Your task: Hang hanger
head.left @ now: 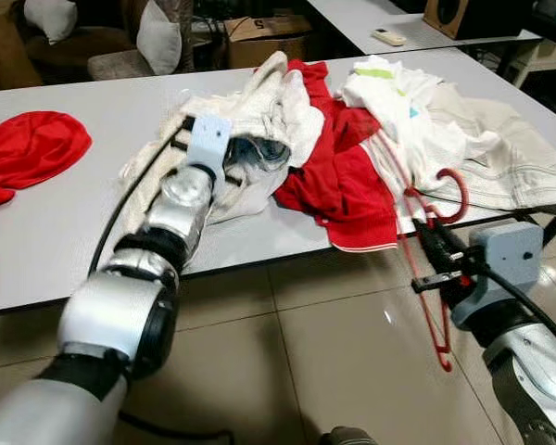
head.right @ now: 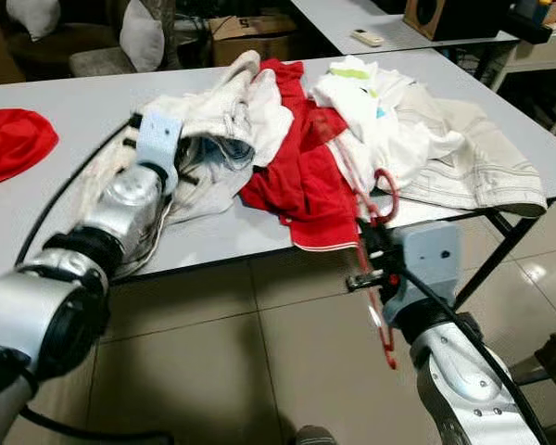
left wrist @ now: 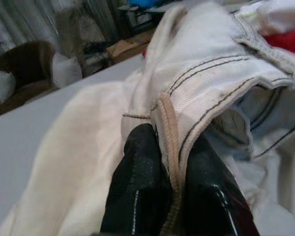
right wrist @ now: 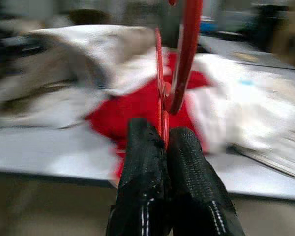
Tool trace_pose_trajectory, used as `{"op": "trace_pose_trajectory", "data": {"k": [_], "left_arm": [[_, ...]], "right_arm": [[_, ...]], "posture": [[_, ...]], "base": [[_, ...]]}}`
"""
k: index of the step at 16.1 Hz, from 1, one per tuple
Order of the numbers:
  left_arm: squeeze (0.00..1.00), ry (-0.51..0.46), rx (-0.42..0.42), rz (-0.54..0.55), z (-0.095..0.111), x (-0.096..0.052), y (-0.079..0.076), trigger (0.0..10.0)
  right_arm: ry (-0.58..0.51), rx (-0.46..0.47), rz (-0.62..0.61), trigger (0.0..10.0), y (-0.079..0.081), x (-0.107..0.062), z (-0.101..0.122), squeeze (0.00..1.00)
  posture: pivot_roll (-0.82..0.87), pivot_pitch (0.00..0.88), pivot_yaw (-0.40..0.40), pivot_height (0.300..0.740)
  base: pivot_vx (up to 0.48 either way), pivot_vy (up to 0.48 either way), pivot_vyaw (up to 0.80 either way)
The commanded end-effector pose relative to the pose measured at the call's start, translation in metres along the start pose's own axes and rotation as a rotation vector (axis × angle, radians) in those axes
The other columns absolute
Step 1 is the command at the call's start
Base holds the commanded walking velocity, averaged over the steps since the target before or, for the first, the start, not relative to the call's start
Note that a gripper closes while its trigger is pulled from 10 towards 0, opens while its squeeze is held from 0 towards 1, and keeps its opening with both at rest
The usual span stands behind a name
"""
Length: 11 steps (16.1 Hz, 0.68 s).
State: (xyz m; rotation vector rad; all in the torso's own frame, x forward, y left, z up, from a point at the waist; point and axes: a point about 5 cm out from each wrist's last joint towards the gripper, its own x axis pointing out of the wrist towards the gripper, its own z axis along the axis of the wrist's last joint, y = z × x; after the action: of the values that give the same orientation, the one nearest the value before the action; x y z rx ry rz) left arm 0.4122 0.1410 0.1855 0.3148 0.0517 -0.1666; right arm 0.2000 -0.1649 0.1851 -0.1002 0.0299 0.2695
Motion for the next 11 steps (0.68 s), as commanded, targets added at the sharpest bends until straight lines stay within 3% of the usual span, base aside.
{"op": "trace_pose_trajectory", "data": {"k": [1,4,5,6,9,11], "left_arm": [[0.00,-0.096,0.010,-0.012,0.027,0.004,0.005,0.0],[0.00,-0.229,0.054,-0.183,0.071,0.002,0.021,0.0],[0.00,-0.229,0.054,-0.183,0.071,0.002,0.021,0.0],[0.00,-0.292,0.143,-0.262,0.095,-0.003,0.033,0.0],[0.00,-0.280,0.279,-0.382,0.107,-0.012,0.041,0.0],[0.00,-0.228,0.365,-0.468,0.105,-0.016,0.040,0.0]], "right_arm": [[-0.008,0.015,0.047,10.0,0.005,0.000,0.000,0.00],[0.043,0.040,0.172,10.0,0.022,0.008,-0.016,0.00],[0.043,0.040,0.172,10.0,0.022,0.008,-0.016,0.00],[0.068,0.048,0.225,10.0,0.029,0.018,-0.024,0.00],[0.103,0.039,0.297,10.0,0.031,0.031,-0.033,0.00],[0.078,0.038,0.354,10.0,0.034,0.040,-0.032,0.00]], "posture": [[-0.34,0.000,0.068,0.740],[-0.27,0.000,0.089,0.740],[-0.27,0.000,0.089,0.740],[-0.22,0.000,0.102,0.740],[-0.17,0.000,0.103,0.740],[-0.13,0.000,0.095,0.740]], "base": [[0.000,0.000,0.00],[0.000,0.000,0.00],[0.000,0.000,0.00],[0.000,0.000,0.00],[0.000,0.000,0.00],[0.000,0.000,0.00]]}}
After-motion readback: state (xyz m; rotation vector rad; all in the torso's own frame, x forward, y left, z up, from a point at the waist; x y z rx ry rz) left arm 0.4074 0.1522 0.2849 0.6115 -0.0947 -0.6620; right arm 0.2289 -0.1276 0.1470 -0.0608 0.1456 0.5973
